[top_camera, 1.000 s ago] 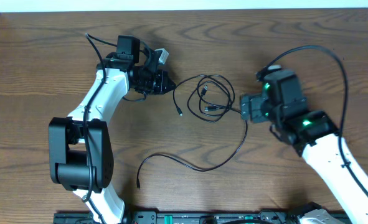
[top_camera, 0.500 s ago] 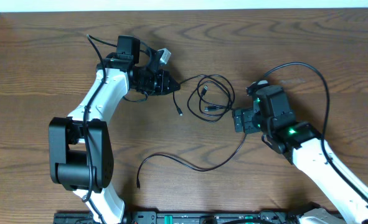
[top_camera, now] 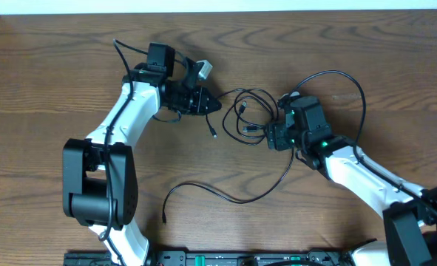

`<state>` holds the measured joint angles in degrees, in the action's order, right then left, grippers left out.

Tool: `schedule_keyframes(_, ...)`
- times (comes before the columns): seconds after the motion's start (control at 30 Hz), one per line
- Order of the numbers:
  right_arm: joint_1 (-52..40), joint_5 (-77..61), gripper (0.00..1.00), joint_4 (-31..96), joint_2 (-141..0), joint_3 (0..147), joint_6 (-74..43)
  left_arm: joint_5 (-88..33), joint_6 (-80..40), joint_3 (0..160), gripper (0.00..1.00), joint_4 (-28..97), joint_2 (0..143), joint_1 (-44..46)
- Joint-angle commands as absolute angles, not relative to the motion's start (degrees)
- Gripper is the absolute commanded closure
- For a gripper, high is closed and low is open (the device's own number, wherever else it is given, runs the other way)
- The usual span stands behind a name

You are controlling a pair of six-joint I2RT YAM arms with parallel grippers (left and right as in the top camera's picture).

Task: Untangle cables
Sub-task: 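Move the right gripper back toward the black cable near the left gripper, then grasp a strand of the black cable with the right gripper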

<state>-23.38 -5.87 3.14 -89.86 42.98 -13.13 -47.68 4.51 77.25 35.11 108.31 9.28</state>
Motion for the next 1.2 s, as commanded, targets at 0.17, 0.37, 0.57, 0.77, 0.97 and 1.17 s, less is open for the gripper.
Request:
schedule_keyframes(0.17,-23.33,-6.00,0.27,4.14,-95.70,48.51,-15.86,-35.70,5.28,76.82,0.84,35.53,107.35,13.45)
schedule_keyframes(0.37,-23.35,-6.13,0.28,10.41,-101.49,57.54,-14.06,-27.49,1.93,76.82,0.84,34.85,107.35,15.68)
schedule_keyframes(0.57,-23.35,-6.20,0.28,12.88,-105.08,64.18,-15.31,-19.92,-6.31,76.82,0.84,34.26,107.20,15.66)
schedule_keyframes(0.77,-23.24,-4.43,0.30,13.10,-105.65,64.55,-16.71,-18.35,-8.05,76.82,0.84,34.48,106.76,15.68)
schedule_keyframes(0.97,-23.24,-3.14,0.31,15.25,-107.55,64.55,-17.58,-18.37,-8.03,76.82,0.84,36.07,106.61,15.68)
schedule_keyframes(1.17,-23.38,-2.94,0.36,15.66,-108.81,64.55,-18.26,-18.39,-8.01,76.82,0.84,37.50,106.61,15.68)
